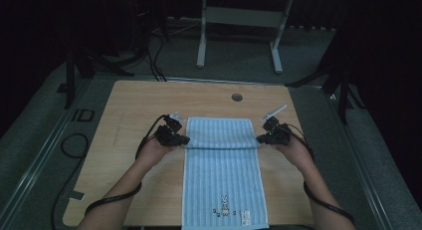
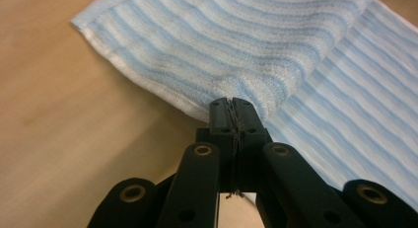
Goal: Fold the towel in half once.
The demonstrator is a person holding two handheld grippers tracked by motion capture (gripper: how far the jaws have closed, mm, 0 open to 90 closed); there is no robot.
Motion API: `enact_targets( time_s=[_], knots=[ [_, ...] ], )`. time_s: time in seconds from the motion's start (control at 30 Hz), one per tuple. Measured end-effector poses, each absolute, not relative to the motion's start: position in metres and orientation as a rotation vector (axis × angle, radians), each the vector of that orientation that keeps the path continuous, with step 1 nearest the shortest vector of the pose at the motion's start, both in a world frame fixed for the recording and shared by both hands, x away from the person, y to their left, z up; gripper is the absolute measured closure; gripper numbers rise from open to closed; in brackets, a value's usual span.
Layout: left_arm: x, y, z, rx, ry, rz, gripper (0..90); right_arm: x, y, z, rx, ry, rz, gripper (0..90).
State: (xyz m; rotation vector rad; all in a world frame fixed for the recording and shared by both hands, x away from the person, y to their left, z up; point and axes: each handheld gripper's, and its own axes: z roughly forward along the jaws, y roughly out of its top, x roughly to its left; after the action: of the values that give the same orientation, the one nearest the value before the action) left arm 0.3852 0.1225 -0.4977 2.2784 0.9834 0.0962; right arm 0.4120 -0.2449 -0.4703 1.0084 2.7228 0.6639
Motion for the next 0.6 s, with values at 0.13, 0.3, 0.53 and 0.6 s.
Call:
enact_targets(
  time_s=[0.13,0.3,0.53,0.6],
  knots=[
    [0.365,0.122,-0.507,2.295,0.969,0.071,88.4,0.389,-0.246,-0.479,0.987,2.748,0.664,90.0],
    [0.349,0.117,-0.526,2.377,0.95,0.008,88.2,0.372,-0.245,-0.498,0.981,2.782,0.626,90.0],
    [0.342,0.128,-0.509,2.317,0.97,0.033,69.7,0.368,-0.248,-0.5,0.993,2.788,0.593,82.9],
    [0.342,0.124,-0.504,2.309,0.956,0.038,69.6,0.368,-0.246,-0.491,0.986,2.766,0.615,82.8]
  ],
)
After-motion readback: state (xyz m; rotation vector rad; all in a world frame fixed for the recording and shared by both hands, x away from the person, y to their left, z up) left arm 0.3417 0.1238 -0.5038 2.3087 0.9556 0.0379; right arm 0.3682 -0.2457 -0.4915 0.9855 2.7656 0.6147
